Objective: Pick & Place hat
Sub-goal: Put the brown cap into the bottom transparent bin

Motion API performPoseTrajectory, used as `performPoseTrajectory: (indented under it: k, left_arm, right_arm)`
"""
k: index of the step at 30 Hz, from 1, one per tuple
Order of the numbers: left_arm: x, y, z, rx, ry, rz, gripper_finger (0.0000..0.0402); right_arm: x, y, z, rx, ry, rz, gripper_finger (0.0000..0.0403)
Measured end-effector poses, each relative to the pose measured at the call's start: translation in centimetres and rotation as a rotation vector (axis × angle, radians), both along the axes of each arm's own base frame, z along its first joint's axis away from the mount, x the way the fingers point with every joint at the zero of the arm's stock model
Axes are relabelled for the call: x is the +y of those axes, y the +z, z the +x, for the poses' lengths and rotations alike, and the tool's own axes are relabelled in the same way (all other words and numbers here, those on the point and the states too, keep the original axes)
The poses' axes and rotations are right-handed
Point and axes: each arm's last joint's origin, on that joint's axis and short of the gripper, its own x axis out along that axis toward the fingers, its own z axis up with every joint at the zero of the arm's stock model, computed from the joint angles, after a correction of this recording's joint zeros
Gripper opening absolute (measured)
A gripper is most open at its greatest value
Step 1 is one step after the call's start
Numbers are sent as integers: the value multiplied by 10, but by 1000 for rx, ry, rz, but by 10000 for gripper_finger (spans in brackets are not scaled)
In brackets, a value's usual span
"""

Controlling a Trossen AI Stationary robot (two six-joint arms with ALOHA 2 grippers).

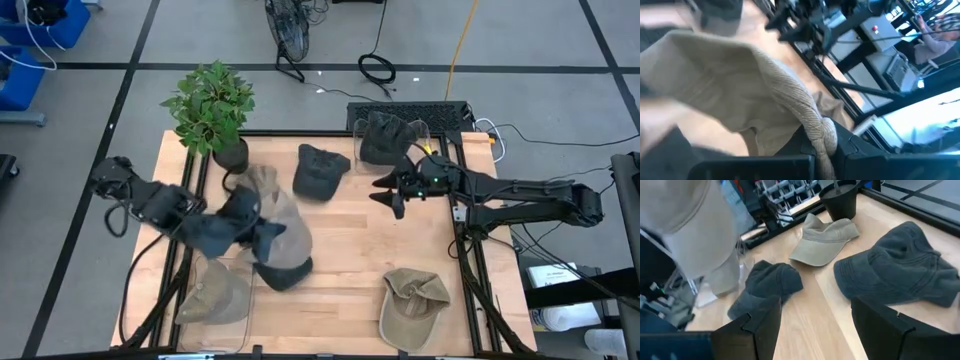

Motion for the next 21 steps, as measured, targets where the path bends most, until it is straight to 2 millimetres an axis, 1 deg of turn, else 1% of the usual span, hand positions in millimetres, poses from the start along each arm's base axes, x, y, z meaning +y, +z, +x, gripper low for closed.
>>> performPoseTrajectory:
  k: [4, 8, 13, 21]
  left_arm:
    - [-19, -5, -14, 32, 1, -99, 13]
    - [-35, -9, -30, 61, 15, -158, 13]
    - [-43, -17, -47, 137, 59, -223, 13]
    - [-50, -26, -66, 326, 18, -297, 13]
  right_arm:
    - [0, -8, 0, -52, -11, 29, 221]
    - [0, -14, -1, -66, -18, 50, 222]
    - [0, -14, -1, -73, -23, 67, 222]
    - [0, -14, -1, -78, -46, 138, 221]
